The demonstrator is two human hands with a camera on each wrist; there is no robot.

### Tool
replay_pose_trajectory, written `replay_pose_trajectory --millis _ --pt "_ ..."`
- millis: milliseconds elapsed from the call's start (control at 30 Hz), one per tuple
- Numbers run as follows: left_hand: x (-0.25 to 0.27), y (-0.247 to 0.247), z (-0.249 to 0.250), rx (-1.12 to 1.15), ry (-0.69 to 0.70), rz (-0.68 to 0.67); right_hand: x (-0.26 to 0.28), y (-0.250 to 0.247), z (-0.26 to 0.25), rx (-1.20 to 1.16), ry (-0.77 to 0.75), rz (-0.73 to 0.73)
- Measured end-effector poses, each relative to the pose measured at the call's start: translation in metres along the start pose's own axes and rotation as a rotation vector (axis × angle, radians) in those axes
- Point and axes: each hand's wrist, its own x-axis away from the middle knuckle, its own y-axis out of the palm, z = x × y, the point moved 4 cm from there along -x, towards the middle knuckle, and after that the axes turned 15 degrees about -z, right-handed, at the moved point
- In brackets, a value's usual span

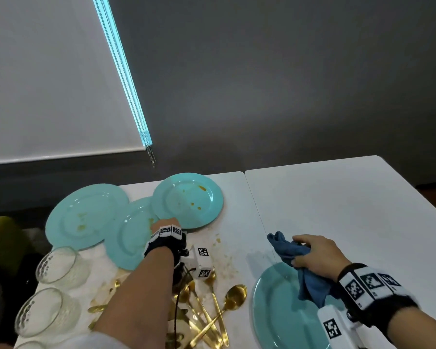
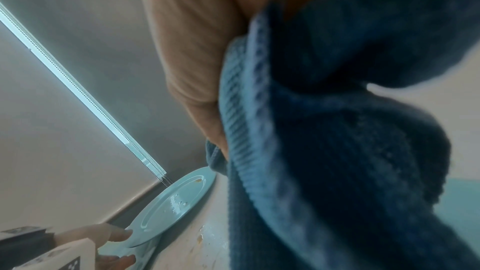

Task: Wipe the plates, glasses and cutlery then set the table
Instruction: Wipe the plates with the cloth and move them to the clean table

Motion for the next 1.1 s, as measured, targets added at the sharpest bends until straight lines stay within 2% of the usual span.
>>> replay_pose_trajectory --millis 100,367,433,567,667,767,867,933,1000,1100 --pt "-0.008 0.004 -0.009 0.102 0.016 -0.033 0.003 0.001 -0.004 0.035 0.035 0.005" --pt "-0.02 0.002 -0.008 0.208 0.095 0.007 0.016 -0.004 -0.006 -0.017 0.015 0.047" --pt "-0.018 -0.001 -0.008 0.252 0.077 0.024 0.019 -0.004 -0.003 -0.012 0.014 0.057" --pt "-0.012 -0.009 -0.01 0.6 -0.027 0.09 0.025 -0.004 0.001 -0.043 -0.027 0.086" --pt "-0.01 -0.015 -0.011 1.209 -0.081 0.222 0.029 -0.007 0.004 -0.165 -0.114 0.162" --pt "0.016 -0.022 -0.002 1.609 0.026 0.328 0.033 -0.012 0.005 -0.317 -0.229 0.212" --pt "0.045 -0.025 0.01 1.738 0.109 0.371 0.037 -0.022 -0.002 -0.419 -0.338 0.247" --pt "0.063 -0.023 0.022 1.751 0.139 0.345 0.039 -0.029 -0.011 -0.391 -0.383 0.267" --pt "0.087 -0.02 0.039 1.778 0.168 0.322 0.038 -0.035 -0.02 -0.278 -0.415 0.293" --pt "0.133 -0.013 0.068 1.837 0.252 0.288 0.035 -0.036 -0.034 0.065 -0.465 0.391"
